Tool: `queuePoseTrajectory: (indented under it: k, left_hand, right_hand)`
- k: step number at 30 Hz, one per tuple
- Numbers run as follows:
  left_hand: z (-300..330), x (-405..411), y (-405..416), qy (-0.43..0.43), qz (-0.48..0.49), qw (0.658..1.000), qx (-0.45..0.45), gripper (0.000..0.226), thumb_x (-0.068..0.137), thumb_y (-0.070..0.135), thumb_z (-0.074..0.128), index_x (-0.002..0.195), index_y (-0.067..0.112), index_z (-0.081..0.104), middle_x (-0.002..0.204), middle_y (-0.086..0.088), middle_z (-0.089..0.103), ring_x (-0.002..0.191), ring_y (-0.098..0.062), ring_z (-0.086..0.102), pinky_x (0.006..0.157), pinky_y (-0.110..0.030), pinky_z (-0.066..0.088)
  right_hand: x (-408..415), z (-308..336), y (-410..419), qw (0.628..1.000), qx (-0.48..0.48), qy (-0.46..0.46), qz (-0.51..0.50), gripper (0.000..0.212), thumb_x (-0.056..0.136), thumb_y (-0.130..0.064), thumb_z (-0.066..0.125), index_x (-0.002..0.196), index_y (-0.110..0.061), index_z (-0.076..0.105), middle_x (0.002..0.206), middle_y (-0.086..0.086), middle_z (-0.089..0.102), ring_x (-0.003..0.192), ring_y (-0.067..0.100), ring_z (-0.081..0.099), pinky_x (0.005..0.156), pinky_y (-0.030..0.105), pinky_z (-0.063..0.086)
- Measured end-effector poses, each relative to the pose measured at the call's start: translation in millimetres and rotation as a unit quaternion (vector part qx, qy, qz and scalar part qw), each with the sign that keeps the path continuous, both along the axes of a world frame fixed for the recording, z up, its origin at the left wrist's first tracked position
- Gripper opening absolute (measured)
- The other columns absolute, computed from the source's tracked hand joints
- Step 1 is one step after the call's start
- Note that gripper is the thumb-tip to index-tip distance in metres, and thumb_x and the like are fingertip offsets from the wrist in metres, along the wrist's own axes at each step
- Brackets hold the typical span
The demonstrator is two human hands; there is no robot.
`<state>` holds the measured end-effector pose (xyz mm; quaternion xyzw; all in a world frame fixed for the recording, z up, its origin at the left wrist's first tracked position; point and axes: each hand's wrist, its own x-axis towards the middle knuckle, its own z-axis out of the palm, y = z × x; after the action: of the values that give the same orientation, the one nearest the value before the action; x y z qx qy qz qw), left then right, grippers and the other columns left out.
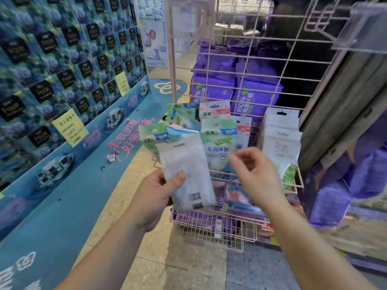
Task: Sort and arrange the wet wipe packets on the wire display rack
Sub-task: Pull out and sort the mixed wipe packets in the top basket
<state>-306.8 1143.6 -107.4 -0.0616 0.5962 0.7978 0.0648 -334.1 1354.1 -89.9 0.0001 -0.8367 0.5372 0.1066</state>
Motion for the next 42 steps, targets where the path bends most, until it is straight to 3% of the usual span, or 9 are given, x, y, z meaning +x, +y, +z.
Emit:
queuePoseTrajectory:
  k: [3,8,14,17,24,27,31,37,42]
  left_hand:
    - [13,-9,42,0.031,-0.021,0.998,-0.046,0.026,0.070,0.032,0.068,0.089,0.014,0.070,0.091,-0.007,0.077,0.083,-0.024,0.073,0.069,-0.040,0.060]
    - [36,-36,107,0.105,-0.073,0.979,-0.157,0.014,0.082,0.017,0.072,0.093,0.025,0.069,0.090,0.004,0.076,0.082,-0.007,0.072,0.075,-0.027,0.058]
    - [33,-45,156,0.171,-0.117,0.920,-0.332,0.029,0.089,0.012,0.062,0.115,0.024,0.065,0.097,0.016,0.064,0.082,0.009,0.057,0.081,-0.009,0.047]
    - [24,-42,161,0.178,-0.124,0.901,-0.376,0.025,0.087,0.012,0.061,0.111,0.019,0.067,0.093,0.015,0.066,0.087,-0.007,0.065,0.090,-0.027,0.053]
    - [30,-31,170,0.149,-0.119,0.937,-0.292,0.076,0.073,0.056,0.068,0.138,0.031,0.039,0.120,0.011,0.064,0.104,-0.008,0.062,0.085,-0.029,0.053]
    - [38,-36,163,0.050,-0.084,0.990,-0.100,0.026,0.089,0.035,0.061,0.111,0.020,0.065,0.101,-0.004,0.074,0.088,-0.021,0.071,0.073,-0.036,0.057]
    - [39,-46,146,0.036,-0.107,0.993,0.044,0.021,0.095,0.018,0.051,0.112,0.012,0.063,0.105,-0.007,0.074,0.094,-0.026,0.071,0.078,-0.042,0.059]
    - [37,-50,148,0.066,-0.143,0.988,0.001,0.033,0.085,0.025,0.063,0.115,0.015,0.056,0.109,-0.005,0.072,0.097,-0.023,0.070,0.084,-0.044,0.058]
    - [31,-61,160,0.161,-0.070,0.948,-0.265,0.023,0.085,0.017,0.068,0.108,0.015,0.064,0.105,0.000,0.072,0.096,-0.018,0.068,0.085,-0.034,0.056]
  right_hand:
    - [24,-4,6,0.976,-0.096,-0.109,0.161,0.014,0.085,-0.028,0.065,0.099,-0.025,0.066,0.089,-0.002,0.074,0.082,0.007,0.069,0.073,0.026,0.056]
    - [18,0,64,0.989,-0.143,-0.031,0.009,0.022,0.076,-0.035,0.072,0.094,-0.022,0.068,0.093,-0.001,0.076,0.085,0.011,0.071,0.075,0.030,0.056]
    - [3,6,115,0.993,0.052,-0.019,-0.107,0.016,0.086,-0.030,0.068,0.098,-0.020,0.069,0.088,-0.003,0.073,0.079,0.013,0.067,0.072,0.032,0.055]
    - [4,-2,123,0.982,0.138,-0.067,-0.110,0.021,0.084,-0.034,0.068,0.096,-0.017,0.070,0.087,-0.002,0.072,0.084,0.019,0.067,0.076,0.038,0.055]
    - [15,8,104,0.999,0.029,0.031,-0.027,0.013,0.077,-0.024,0.074,0.084,-0.030,0.066,0.078,-0.015,0.066,0.071,0.000,0.058,0.065,0.015,0.047]
    - [19,9,96,0.989,-0.007,0.013,0.146,0.034,0.078,-0.016,0.070,0.101,-0.041,0.065,0.116,-0.020,0.063,0.112,-0.002,0.057,0.101,0.021,0.043]
    - [9,10,105,0.997,-0.071,-0.005,0.031,0.043,0.078,-0.028,0.073,0.118,-0.035,0.058,0.123,-0.005,0.063,0.108,0.014,0.062,0.099,0.045,0.049]
    - [12,18,112,0.978,-0.169,-0.076,0.100,0.016,0.083,-0.011,0.070,0.097,-0.018,0.070,0.089,0.009,0.073,0.080,0.019,0.069,0.077,0.035,0.056]
    - [7,2,120,0.996,-0.078,-0.023,-0.043,0.015,0.082,-0.016,0.073,0.091,-0.024,0.065,0.086,-0.001,0.071,0.077,0.015,0.068,0.072,0.034,0.057]
